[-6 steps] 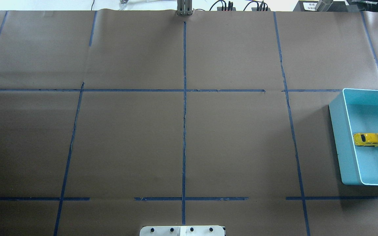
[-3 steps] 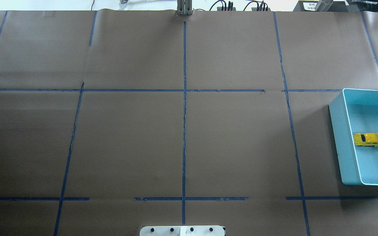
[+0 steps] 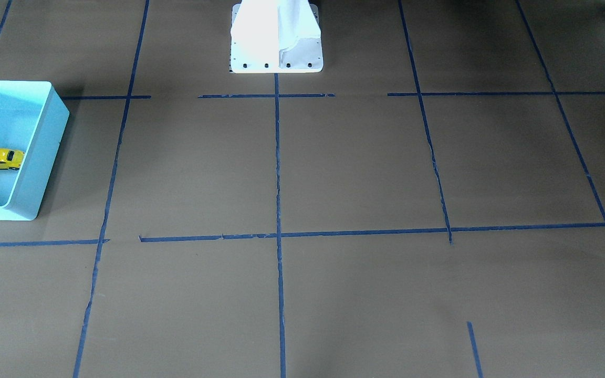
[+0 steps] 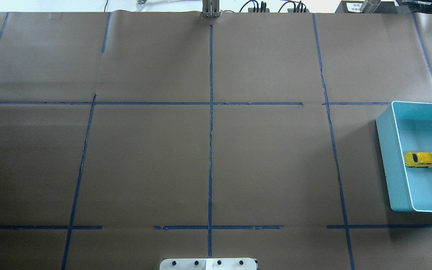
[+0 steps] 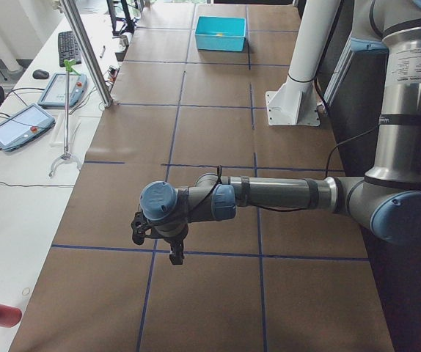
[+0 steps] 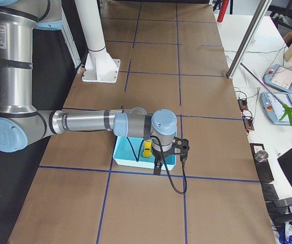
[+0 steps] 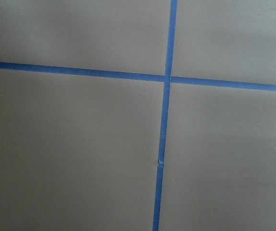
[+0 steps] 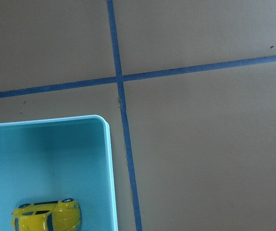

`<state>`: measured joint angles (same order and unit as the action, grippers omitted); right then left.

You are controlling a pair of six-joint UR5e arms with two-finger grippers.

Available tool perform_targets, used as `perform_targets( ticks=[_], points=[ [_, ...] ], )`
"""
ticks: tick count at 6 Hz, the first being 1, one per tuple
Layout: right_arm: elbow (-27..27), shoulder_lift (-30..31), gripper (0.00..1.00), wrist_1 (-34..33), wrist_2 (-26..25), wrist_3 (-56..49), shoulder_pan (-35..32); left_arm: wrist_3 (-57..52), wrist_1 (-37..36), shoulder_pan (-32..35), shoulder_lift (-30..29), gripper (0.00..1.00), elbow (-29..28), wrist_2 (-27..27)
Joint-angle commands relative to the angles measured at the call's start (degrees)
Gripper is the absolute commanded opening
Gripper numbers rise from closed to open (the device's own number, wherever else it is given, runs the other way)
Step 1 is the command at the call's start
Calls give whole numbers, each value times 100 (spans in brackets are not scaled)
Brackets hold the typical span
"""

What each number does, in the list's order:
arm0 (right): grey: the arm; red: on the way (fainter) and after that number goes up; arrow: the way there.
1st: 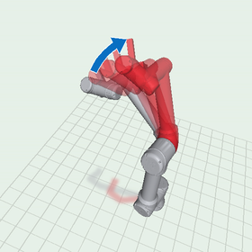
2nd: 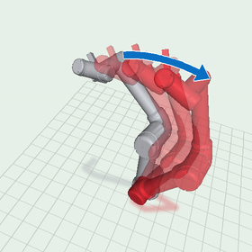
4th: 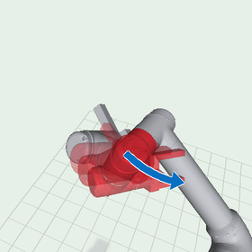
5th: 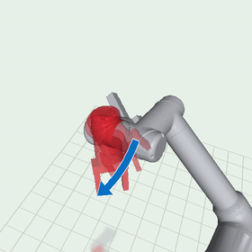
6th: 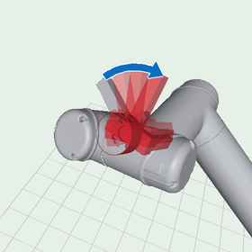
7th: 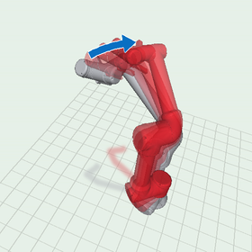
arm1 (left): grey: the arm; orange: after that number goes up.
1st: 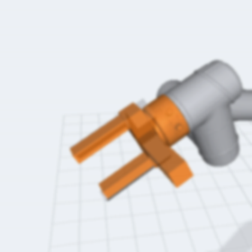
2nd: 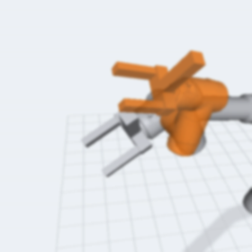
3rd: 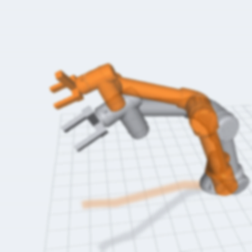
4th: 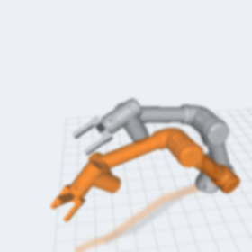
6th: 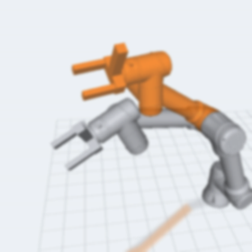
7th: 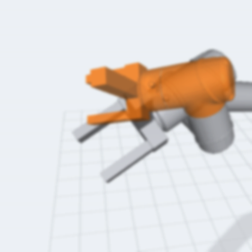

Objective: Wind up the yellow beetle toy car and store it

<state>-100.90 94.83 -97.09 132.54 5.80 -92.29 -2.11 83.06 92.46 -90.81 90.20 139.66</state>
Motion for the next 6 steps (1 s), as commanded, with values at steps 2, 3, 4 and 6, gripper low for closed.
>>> perform_targets(
  ticks=[2, 3, 4, 6],
  points=[
    [9, 0, 100, 6, 0, 0, 0, 0, 0, 0, -7, 100, 7, 0],
    [9, 0, 100, 6, 0, 0, 0, 0, 0, 0, -7, 100, 7, 0],
    [9, 0, 100, -3, 0, 0, 0, 9, 0, 0, -7, 100, 7, 0],
    [61, 79, 100, -12, -18, -9, 0, 9, 0, 0, 2, 100, 7, 0]
  ],
)
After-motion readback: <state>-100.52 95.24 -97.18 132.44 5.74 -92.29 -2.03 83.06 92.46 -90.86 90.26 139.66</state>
